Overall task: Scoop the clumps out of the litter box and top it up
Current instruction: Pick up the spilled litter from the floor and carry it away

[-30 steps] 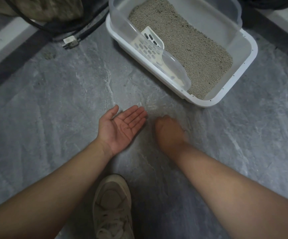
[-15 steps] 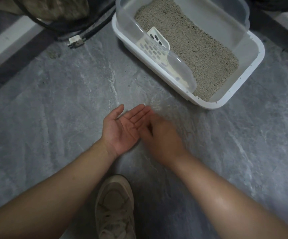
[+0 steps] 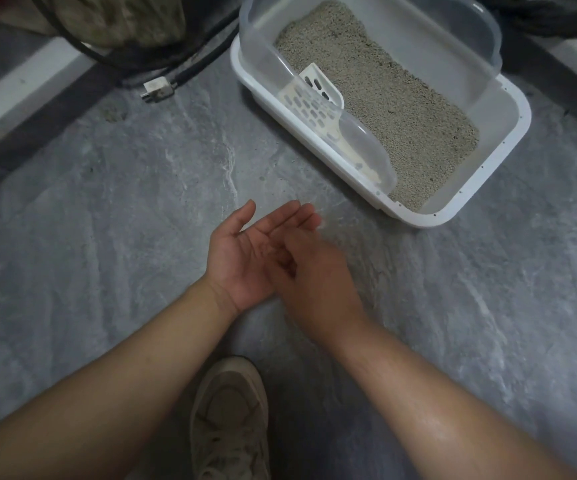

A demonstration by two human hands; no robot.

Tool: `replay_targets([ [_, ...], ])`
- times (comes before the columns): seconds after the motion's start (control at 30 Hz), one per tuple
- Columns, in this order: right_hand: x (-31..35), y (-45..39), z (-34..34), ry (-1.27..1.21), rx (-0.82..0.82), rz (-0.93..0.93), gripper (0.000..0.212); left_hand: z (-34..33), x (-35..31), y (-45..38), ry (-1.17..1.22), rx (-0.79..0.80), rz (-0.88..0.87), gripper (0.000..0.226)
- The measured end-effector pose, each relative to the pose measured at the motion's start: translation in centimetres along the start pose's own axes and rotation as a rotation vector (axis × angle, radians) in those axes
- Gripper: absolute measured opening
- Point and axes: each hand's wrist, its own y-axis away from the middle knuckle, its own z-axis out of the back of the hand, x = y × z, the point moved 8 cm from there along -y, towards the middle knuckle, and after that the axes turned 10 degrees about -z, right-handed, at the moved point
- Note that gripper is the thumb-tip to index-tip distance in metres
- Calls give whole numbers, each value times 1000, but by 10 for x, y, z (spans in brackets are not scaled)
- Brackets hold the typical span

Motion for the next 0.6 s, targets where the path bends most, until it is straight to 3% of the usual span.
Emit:
replay_targets([
  [0.17, -26, -6, 30, 36, -165, -23, 13, 17, -7, -2, 12, -76, -47, 53],
  [0.23, -64, -12, 39, 143, -176, -204, 23, 25, -9, -1, 33, -119, -74, 52],
  [0.33, -113, -10, 30, 308, -22, -458, 42, 37, -12, 0, 24, -169, -97, 53],
  [0.47, -123, -5, 9, 446, 65, -424, 36, 43, -11, 1, 16, -202, -104, 52],
  [0.6, -122, -5, -2, 452, 26, -370, 19, 44, -8, 2, 5, -207, -97, 52],
])
